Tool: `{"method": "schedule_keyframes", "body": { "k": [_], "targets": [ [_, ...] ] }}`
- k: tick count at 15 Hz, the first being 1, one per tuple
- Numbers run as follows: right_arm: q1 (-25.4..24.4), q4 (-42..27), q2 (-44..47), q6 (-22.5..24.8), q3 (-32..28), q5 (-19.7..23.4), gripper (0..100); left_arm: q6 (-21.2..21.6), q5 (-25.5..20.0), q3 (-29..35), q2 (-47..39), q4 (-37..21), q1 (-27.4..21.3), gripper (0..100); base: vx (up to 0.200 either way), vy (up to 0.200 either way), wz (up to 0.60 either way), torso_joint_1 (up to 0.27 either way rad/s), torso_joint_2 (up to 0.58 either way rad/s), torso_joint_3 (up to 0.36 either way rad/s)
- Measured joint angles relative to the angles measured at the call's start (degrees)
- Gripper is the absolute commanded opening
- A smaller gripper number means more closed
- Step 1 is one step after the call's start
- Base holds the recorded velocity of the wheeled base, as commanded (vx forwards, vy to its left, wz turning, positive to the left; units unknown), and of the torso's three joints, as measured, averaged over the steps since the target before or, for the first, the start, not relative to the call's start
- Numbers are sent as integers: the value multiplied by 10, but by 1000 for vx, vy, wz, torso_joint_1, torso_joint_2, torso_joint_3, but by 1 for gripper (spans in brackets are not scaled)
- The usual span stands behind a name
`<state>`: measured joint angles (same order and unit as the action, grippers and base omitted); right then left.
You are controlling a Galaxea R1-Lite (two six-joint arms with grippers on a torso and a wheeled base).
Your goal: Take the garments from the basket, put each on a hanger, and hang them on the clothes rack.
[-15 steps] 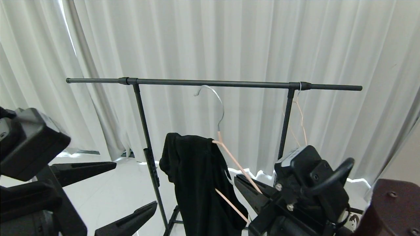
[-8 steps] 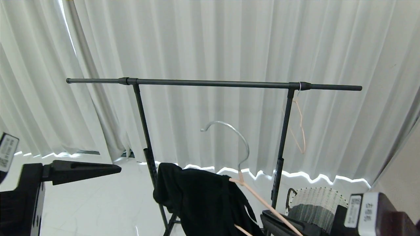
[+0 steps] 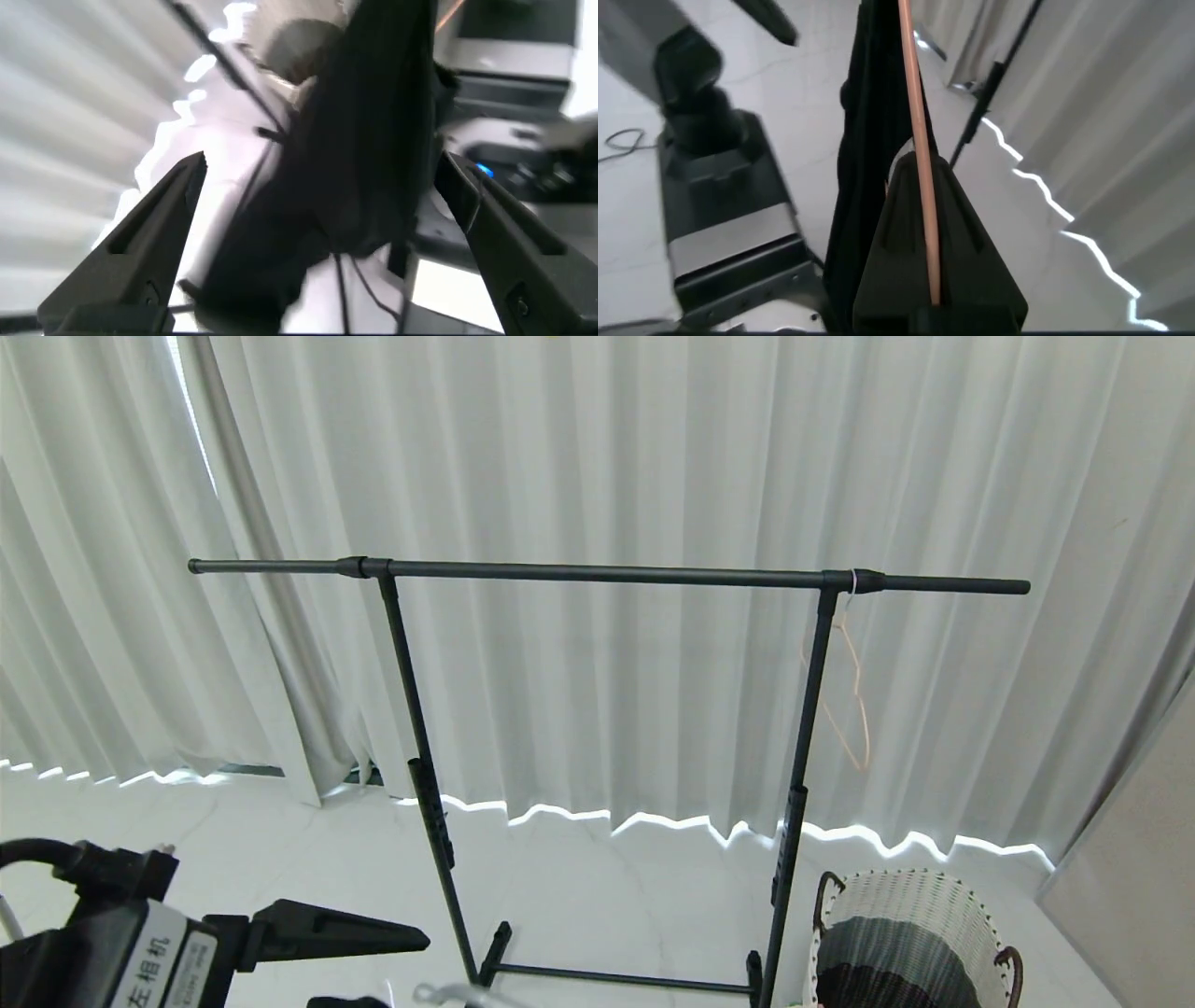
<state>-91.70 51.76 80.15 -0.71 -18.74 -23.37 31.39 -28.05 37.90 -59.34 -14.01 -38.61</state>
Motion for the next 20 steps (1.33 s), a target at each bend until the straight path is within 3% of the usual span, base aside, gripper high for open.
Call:
{"method": "schedule_keyframes", "body": {
  "k": [8, 9, 17, 18, 20],
  "targets": [
    [-19, 0, 36, 3, -17, 23, 0, 0, -1, -43, -4, 0, -38, 100, 0, 0, 0, 0, 0, 0],
    [-19, 0, 37, 4, -23, 23, 0, 0, -1, -46, -4, 0, -38, 0, 0, 0, 0, 0, 0, 0],
    [-19, 0, 44, 11, -44, 19, 0, -3, 0, -56, -4, 0, -37, 0, 0, 0, 0, 0, 0, 0],
    [-19, 1, 44, 11, -44, 19, 100, -4, 0, -56, -2, 0, -36, 0, 0, 0, 0, 0, 0, 0],
    [-19, 1, 46, 11, -41, 17, 100, -4, 1, -57, 1, 0, -35, 0, 0, 0, 0, 0, 0, 0]
  ]
}}
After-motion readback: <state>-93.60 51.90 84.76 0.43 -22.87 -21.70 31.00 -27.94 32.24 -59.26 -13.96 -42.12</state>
